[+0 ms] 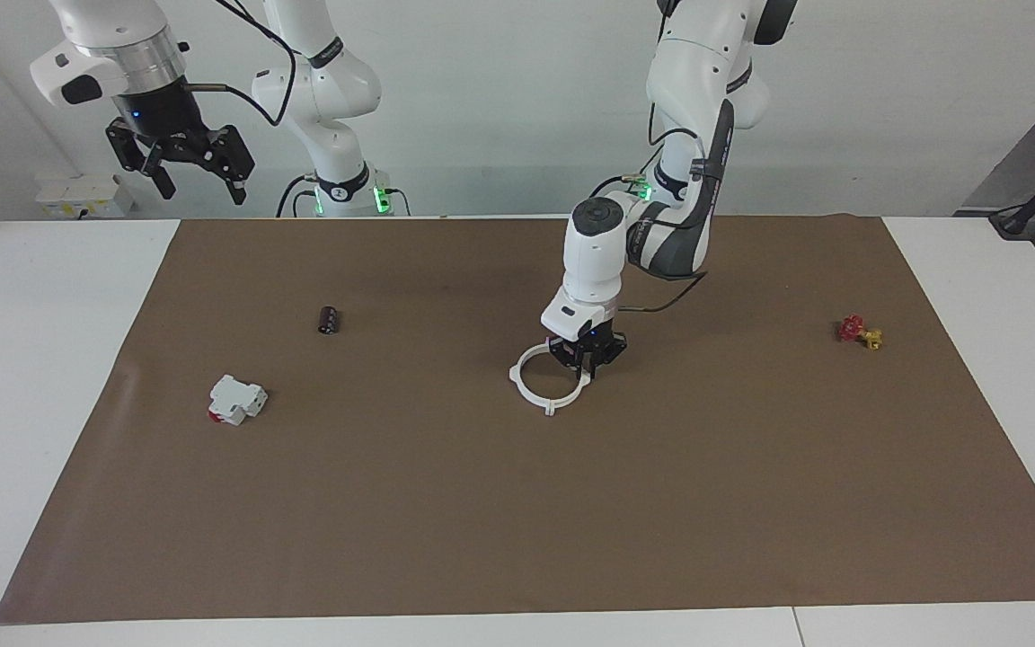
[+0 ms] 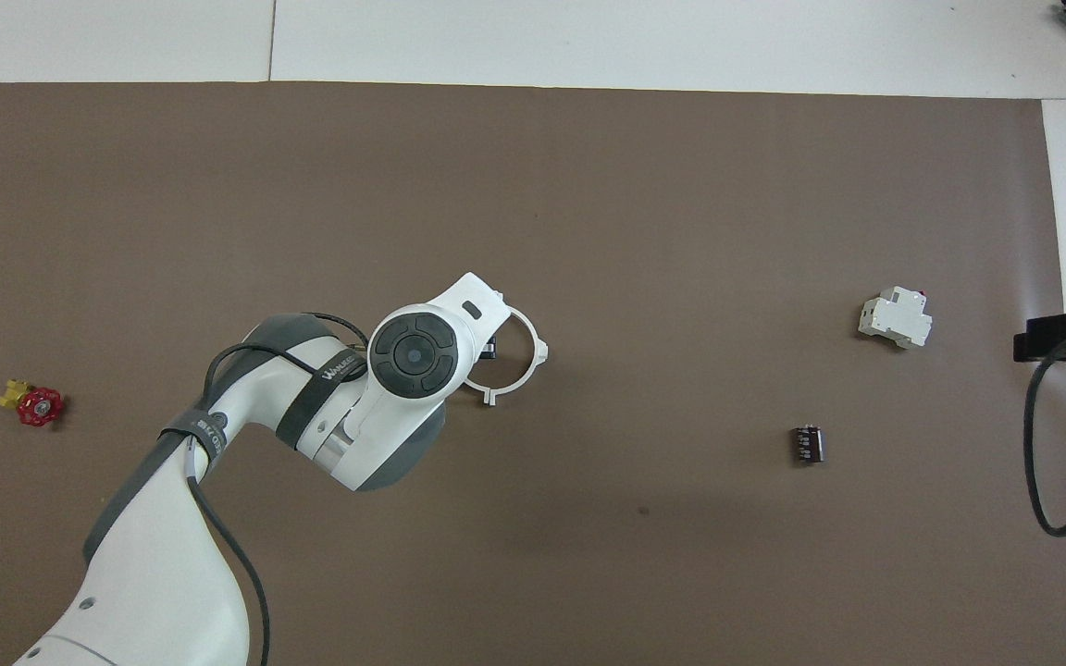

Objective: Assemble drain pipe with both arms
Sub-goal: 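Press the held half-ring onto the other to join the ring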

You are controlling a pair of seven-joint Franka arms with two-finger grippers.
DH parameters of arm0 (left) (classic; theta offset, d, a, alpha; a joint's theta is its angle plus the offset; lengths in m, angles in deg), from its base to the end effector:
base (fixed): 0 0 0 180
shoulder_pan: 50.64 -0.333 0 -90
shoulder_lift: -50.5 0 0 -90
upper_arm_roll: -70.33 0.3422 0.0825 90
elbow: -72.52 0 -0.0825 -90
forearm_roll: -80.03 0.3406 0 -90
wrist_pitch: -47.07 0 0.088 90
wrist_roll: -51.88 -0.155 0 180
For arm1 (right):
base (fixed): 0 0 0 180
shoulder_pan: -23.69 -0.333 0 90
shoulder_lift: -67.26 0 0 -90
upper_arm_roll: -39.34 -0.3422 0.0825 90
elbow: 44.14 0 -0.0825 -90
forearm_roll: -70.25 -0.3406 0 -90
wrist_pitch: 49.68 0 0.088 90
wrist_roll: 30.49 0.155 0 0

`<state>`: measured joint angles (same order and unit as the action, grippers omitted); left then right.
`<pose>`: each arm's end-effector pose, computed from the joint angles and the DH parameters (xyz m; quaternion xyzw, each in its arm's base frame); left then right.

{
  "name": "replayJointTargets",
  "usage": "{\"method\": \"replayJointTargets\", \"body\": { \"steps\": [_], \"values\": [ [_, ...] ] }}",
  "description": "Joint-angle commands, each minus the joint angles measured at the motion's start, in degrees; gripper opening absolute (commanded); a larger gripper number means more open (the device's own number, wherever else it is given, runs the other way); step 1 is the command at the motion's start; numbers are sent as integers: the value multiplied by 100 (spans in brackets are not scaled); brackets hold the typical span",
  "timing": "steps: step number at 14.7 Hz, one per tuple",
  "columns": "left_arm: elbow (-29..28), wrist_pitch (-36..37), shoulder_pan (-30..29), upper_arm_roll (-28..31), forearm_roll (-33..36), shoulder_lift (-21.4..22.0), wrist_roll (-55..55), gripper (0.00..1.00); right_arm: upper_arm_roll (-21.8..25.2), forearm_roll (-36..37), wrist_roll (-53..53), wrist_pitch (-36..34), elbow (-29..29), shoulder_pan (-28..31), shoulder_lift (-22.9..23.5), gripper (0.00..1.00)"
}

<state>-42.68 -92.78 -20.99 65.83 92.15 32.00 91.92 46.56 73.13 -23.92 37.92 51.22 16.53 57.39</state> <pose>0.4970 -0.3266 0.3119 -0.9964 0.0230 -0.0798 0.0150 0.4497 -0.0142 0.6410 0.9980 -0.0586 0.0185 0.0133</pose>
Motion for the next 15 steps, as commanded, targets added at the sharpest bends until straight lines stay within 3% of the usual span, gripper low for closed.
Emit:
{"method": "replayJointTargets", "body": {
  "steps": [1, 3, 4, 5, 6, 15],
  "values": [
    [-267, -157, 76, 54, 124, 153, 180, 0, -1, -164, -121, -50, 79, 38, -94, 100],
    [-258, -165, 50, 54, 124, 145, 145, 0, -1, -164, -121, -50, 79, 30, -94, 100],
    [-258, -218, 32, 46, 124, 145, 144, 33, -1, -164, -121, -50, 79, 30, -94, 100],
    [-258, -314, 41, 46, 124, 136, 162, 82, -1, -164, -121, -50, 79, 30, -94, 100],
    [-258, -332, 41, 46, 124, 127, 171, 97, -1, -164, -121, -50, 79, 30, -94, 100],
    [-170, -262, 32, 46, 115, 171, 162, 100, -1, -164, -121, -50, 79, 30, -94, 100]
  ]
}}
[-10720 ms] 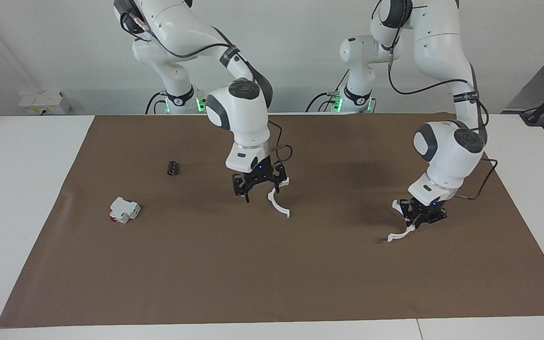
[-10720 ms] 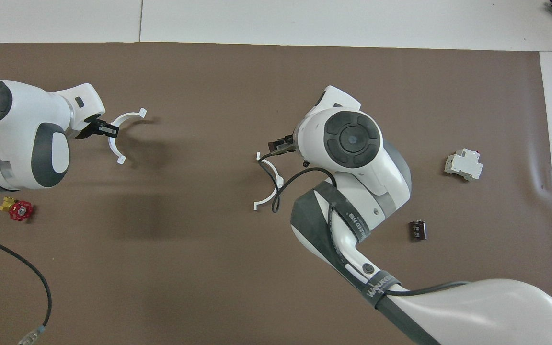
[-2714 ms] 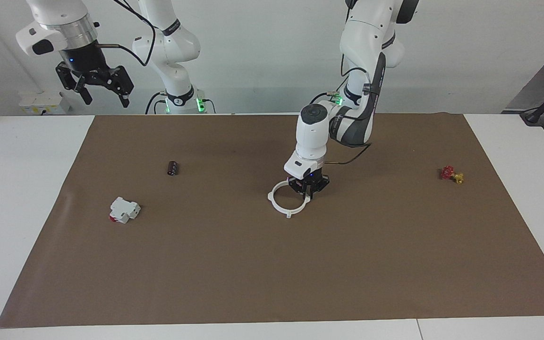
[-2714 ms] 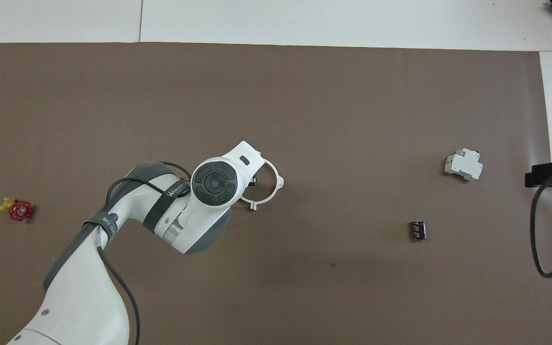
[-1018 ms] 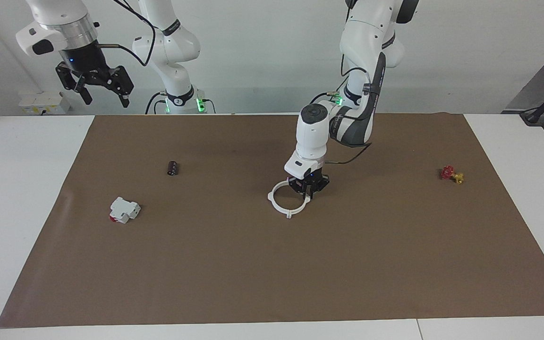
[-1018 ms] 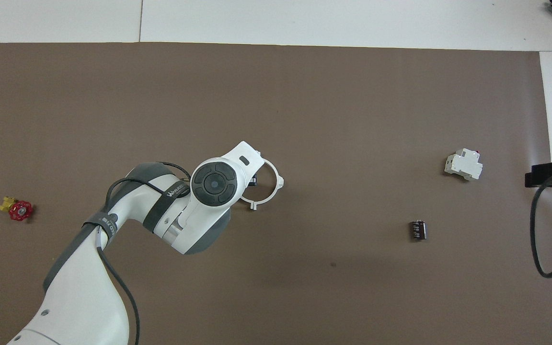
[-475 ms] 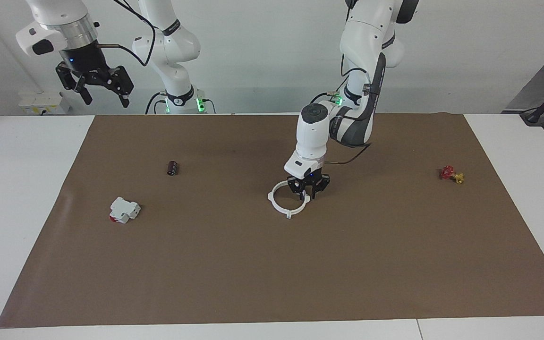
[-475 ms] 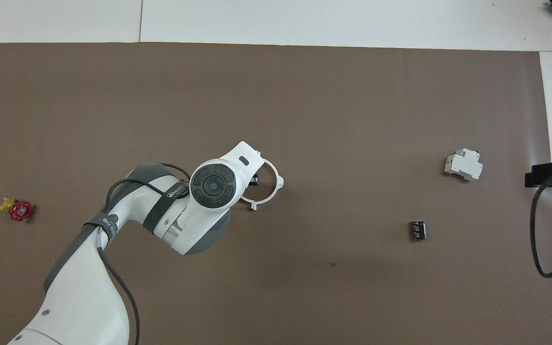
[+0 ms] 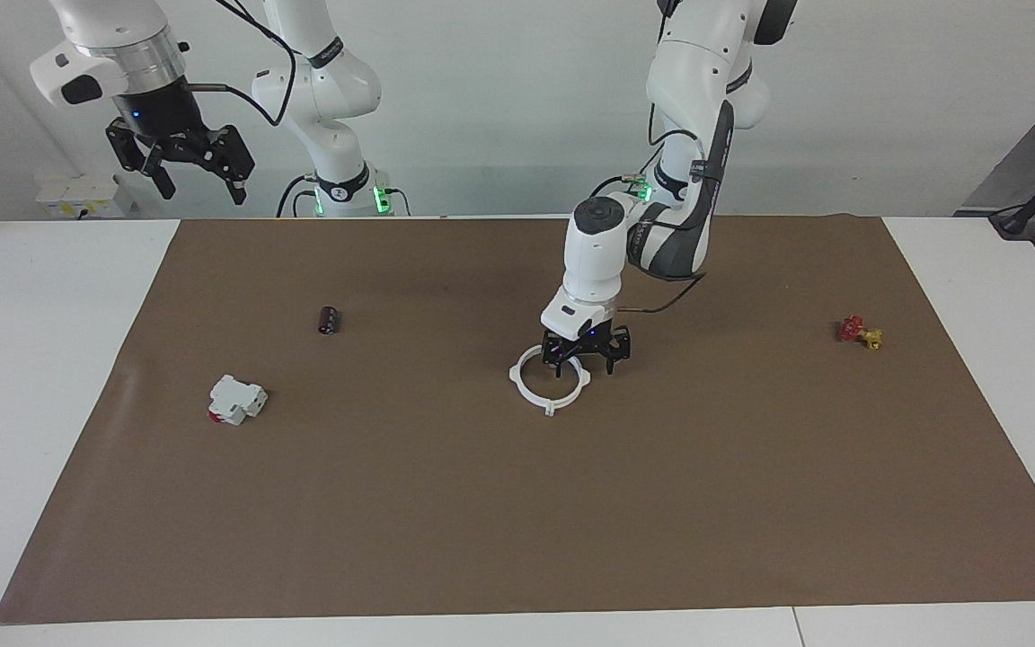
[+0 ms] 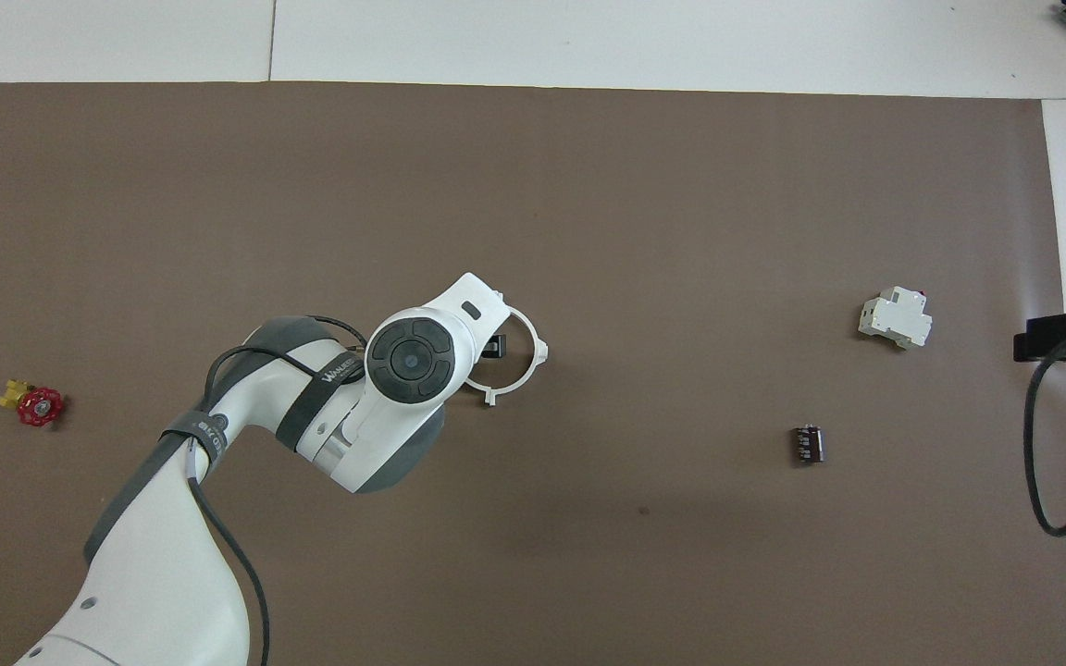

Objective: Assemble drain pipe with both arms
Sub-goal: 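Press the held half-ring onto the other to join the ring, then open the left gripper and lift it off the joined ring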

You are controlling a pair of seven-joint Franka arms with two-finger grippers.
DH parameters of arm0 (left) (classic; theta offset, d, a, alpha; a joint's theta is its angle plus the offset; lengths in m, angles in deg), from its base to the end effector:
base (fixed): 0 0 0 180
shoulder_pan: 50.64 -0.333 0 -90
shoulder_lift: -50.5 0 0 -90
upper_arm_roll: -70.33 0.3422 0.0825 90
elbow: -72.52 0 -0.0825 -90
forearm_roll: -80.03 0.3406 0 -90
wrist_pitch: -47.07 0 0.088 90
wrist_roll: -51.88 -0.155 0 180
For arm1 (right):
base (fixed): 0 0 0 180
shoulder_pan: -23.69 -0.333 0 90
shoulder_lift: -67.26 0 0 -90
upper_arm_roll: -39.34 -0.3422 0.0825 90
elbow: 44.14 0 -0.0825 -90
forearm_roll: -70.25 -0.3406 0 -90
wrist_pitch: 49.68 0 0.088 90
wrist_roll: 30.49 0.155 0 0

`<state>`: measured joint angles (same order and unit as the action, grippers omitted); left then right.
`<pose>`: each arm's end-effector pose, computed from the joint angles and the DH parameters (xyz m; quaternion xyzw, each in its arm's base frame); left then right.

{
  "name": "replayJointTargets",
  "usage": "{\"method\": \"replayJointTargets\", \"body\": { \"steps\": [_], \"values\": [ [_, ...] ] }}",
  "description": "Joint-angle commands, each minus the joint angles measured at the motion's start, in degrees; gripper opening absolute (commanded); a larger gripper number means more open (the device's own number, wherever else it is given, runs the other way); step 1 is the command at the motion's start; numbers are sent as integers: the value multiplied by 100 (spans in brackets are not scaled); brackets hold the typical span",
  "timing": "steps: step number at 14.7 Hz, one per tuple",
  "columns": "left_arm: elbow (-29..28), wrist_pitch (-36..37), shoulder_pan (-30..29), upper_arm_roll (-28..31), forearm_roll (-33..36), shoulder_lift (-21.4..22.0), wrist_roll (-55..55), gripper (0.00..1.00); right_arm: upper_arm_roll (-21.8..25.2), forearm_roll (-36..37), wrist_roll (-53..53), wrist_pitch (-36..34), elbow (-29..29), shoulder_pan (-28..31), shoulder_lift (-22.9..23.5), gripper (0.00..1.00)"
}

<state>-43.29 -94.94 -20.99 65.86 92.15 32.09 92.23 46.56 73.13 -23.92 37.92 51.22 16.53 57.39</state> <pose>0.4980 -0.3286 0.3124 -0.9957 0.0217 -0.0902 0.0049 0.4497 -0.0142 0.6410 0.9980 -0.0586 0.0185 0.0133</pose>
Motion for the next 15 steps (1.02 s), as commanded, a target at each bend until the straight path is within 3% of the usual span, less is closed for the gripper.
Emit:
{"method": "replayJointTargets", "body": {
  "steps": [1, 12, 15],
  "values": [
    [-109, -46, 32, 43, 106, 214, 123, 100, -1, -164, -121, -50, 79, 30, -94, 100],
    [-127, 515, -767, 25, 62, 1031, -342, 100, 86, -156, -103, -130, 79, -23, -138, 100],
    [-92, 954, -1109, 25, -95, 1321, -983, 100, 113, -173, -95, -102, -253, 125, 360, 100]
  ]
}}
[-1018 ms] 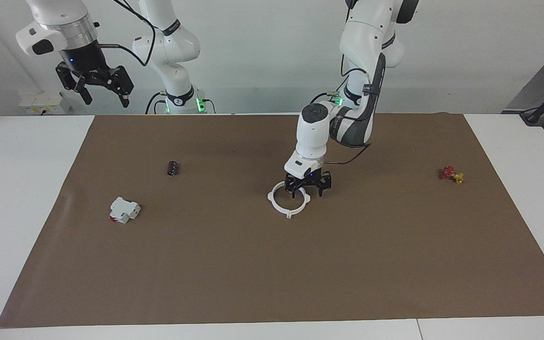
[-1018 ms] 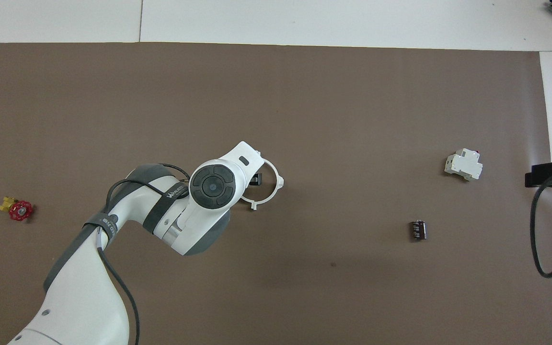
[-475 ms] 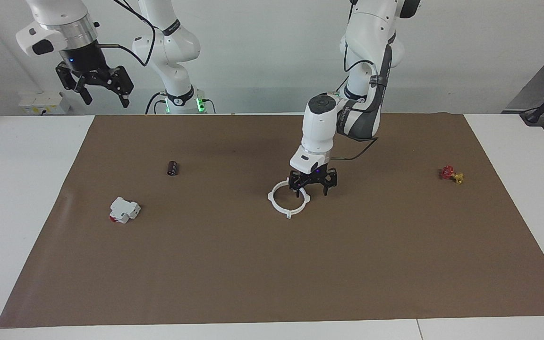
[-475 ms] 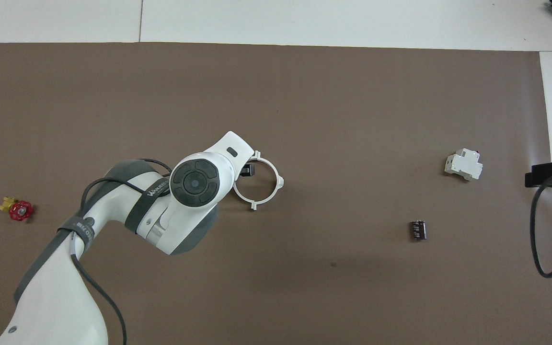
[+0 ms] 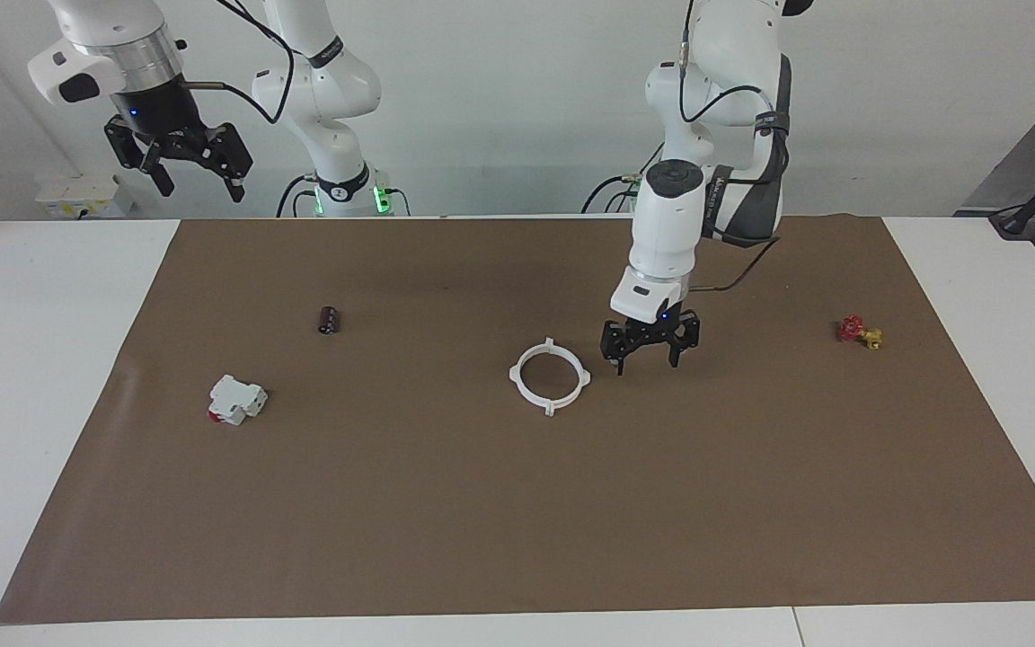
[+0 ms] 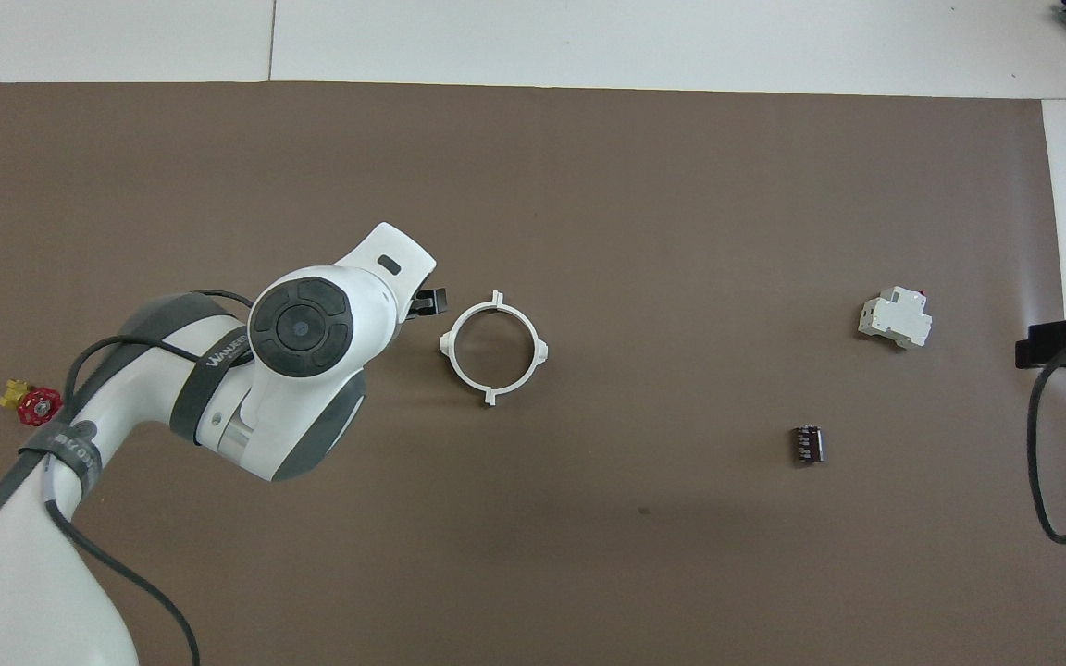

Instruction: Assemble drain pipe with both arms

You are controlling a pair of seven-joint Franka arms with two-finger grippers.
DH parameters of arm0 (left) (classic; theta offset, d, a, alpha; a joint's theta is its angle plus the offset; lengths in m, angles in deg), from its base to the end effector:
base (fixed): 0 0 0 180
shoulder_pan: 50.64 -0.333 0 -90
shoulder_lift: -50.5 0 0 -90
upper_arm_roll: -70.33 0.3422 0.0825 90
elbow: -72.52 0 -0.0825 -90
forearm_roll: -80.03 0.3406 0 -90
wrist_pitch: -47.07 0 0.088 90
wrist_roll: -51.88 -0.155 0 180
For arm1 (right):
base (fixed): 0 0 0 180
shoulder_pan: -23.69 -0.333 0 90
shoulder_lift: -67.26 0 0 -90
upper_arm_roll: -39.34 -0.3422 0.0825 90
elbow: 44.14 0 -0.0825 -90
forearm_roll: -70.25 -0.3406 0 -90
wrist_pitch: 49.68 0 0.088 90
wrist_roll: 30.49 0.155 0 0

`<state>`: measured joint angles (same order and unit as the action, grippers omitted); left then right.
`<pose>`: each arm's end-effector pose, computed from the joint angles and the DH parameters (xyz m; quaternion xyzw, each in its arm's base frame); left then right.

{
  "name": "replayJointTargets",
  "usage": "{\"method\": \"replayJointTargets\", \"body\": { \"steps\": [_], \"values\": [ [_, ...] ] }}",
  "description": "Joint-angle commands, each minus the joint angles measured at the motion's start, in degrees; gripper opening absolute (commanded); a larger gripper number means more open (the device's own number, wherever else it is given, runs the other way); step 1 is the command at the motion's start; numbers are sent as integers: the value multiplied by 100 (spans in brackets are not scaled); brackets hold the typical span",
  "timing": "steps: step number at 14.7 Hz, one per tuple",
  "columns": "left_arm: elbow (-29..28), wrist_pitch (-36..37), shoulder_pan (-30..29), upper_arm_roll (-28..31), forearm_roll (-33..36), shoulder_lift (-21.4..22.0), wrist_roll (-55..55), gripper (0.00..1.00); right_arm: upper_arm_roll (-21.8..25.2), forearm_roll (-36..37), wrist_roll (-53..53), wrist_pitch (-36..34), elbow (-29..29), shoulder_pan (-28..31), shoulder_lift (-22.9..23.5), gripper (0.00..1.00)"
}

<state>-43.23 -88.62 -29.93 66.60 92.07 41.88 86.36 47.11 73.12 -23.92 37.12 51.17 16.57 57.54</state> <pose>0.5304 -0.2295 0.4010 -0.9921 -0.0203 -0.1229 0.0173 0.4483 -0.0192 0.6388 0.9978 -0.0637 0.0105 0.0130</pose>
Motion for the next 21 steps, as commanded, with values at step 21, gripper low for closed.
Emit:
{"method": "replayJointTargets", "body": {
  "steps": [21],
  "values": [
    [3175, 4964, -2124, 30, -1450, 755, -3966, 100, -30, -243, -112, -92, -399, 246, 217, 100]
  ]
}}
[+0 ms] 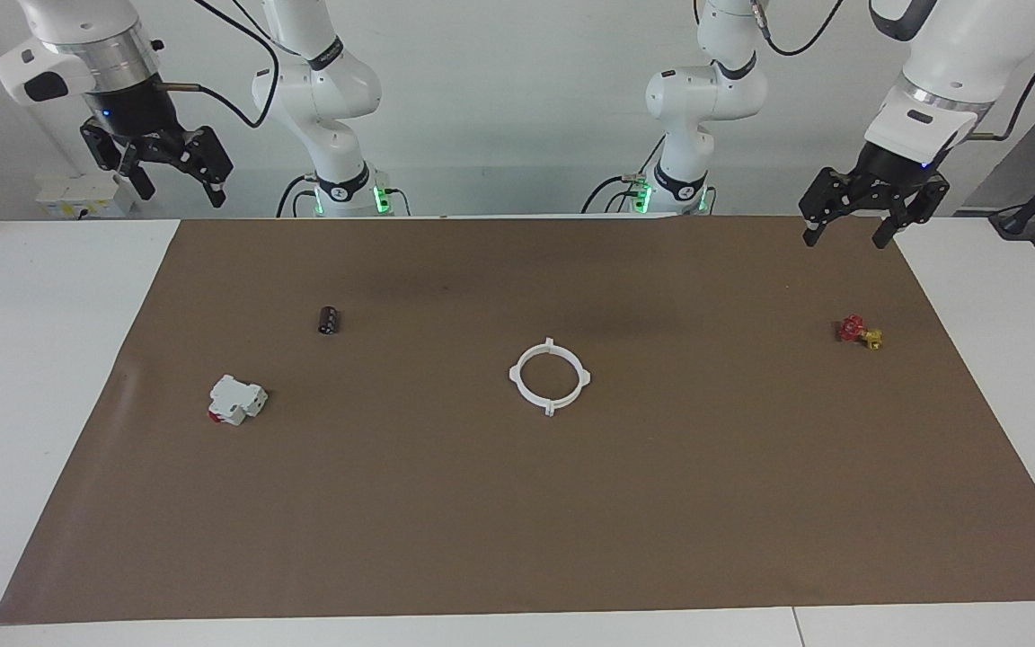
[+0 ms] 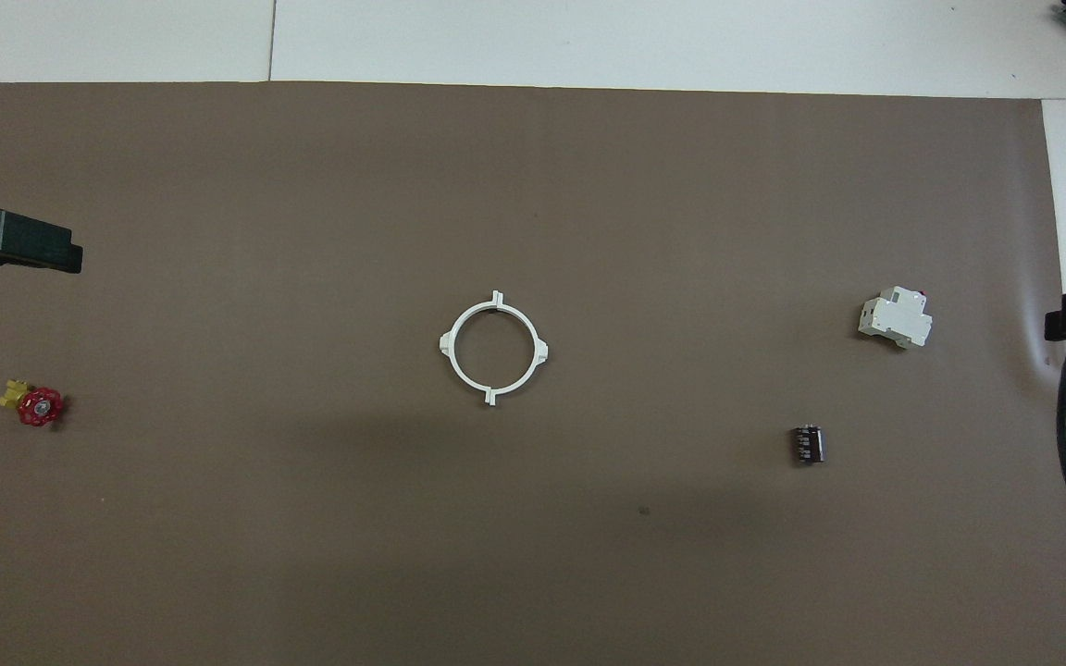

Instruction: Assemble drain pipe with both arms

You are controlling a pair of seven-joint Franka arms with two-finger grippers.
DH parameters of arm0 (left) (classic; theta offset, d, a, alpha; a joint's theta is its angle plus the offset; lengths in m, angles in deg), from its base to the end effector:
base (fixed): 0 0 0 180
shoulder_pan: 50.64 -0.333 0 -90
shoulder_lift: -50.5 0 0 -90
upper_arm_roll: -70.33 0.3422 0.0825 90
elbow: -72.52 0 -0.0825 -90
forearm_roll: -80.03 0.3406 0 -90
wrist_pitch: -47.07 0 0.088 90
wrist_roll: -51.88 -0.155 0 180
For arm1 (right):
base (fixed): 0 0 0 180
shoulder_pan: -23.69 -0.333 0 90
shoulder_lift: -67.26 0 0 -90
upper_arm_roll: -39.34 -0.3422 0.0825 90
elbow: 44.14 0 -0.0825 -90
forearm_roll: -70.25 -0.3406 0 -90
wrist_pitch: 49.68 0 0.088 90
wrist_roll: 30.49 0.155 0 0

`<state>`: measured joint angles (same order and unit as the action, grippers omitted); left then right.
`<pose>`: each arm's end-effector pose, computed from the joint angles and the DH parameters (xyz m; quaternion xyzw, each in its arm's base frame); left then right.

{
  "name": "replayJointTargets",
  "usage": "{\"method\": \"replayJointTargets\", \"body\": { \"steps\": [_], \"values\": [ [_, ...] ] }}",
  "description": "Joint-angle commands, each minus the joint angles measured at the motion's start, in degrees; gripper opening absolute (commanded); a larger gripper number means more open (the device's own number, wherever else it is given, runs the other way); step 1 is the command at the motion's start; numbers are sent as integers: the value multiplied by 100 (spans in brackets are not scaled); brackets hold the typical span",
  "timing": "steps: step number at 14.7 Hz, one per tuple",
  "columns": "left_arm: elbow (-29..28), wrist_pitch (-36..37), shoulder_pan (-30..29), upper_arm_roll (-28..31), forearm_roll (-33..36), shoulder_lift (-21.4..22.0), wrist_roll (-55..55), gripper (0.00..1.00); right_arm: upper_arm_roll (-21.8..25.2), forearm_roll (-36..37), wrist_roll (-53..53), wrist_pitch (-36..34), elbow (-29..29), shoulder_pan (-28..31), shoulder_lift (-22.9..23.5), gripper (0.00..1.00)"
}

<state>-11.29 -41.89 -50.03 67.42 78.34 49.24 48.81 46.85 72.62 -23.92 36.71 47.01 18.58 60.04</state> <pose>0.5193 -0.0362 0.6362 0.9976 -0.0582 0.0339 0.0154 0.4628 -0.0308 0.6493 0.9965 -0.0796 0.0214 0.0116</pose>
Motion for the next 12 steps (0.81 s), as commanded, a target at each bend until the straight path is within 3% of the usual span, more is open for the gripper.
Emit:
{"method": "replayJointTargets", "body": {
  "steps": [1, 12],
  "values": [
    [-326, 283, -122, -61, -77, 220, -194, 100, -4, -201, -112, -60, 16, 45, -34, 100],
    [-417, 292, -131, -52, -34, 275, -220, 100, -4, -201, -112, -192, 16, 45, -104, 100]
  ]
}}
